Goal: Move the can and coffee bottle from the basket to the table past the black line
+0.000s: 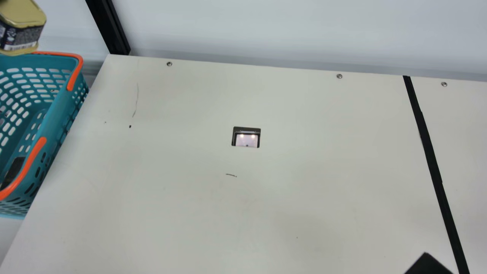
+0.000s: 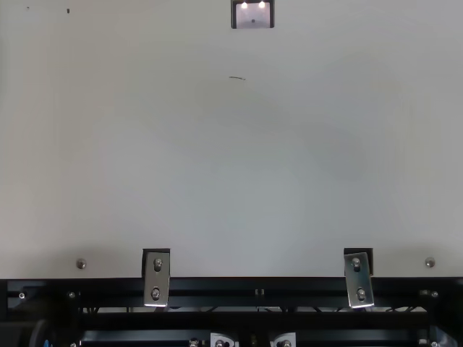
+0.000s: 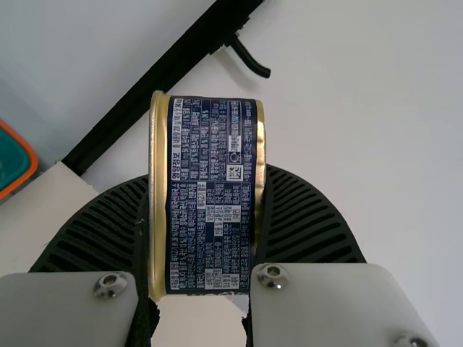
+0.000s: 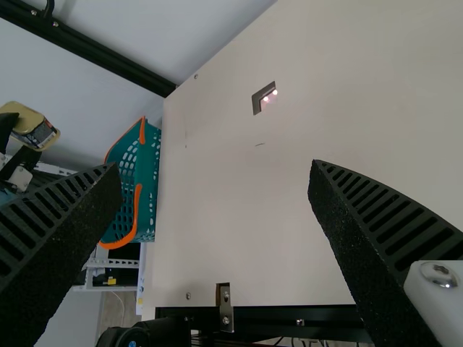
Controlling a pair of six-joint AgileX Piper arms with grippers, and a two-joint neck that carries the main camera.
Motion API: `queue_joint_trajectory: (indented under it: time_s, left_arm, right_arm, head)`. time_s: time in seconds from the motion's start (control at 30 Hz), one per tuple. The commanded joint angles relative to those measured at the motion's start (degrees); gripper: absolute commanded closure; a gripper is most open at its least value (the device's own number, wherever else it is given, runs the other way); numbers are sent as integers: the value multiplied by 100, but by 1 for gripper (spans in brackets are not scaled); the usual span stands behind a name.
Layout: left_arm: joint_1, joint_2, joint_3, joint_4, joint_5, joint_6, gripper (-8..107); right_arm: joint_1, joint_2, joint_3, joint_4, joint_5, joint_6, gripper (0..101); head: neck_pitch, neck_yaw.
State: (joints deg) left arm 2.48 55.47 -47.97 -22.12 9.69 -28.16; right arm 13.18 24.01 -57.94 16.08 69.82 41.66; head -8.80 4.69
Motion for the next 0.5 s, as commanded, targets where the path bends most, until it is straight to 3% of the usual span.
queue_joint_trajectory:
  time_s: [0.0, 0.47]
  left_arm:
    - [-56, 160, 15, 83, -235, 212, 89]
    - [-1340, 1550, 672, 511, -2564, 1453, 89]
  right_arm:
    - [0, 0, 0, 0, 0, 0, 0]
    - [0, 0, 0, 0, 0, 0, 0]
  head:
    - [-28, -2]
    - [-28, -2]
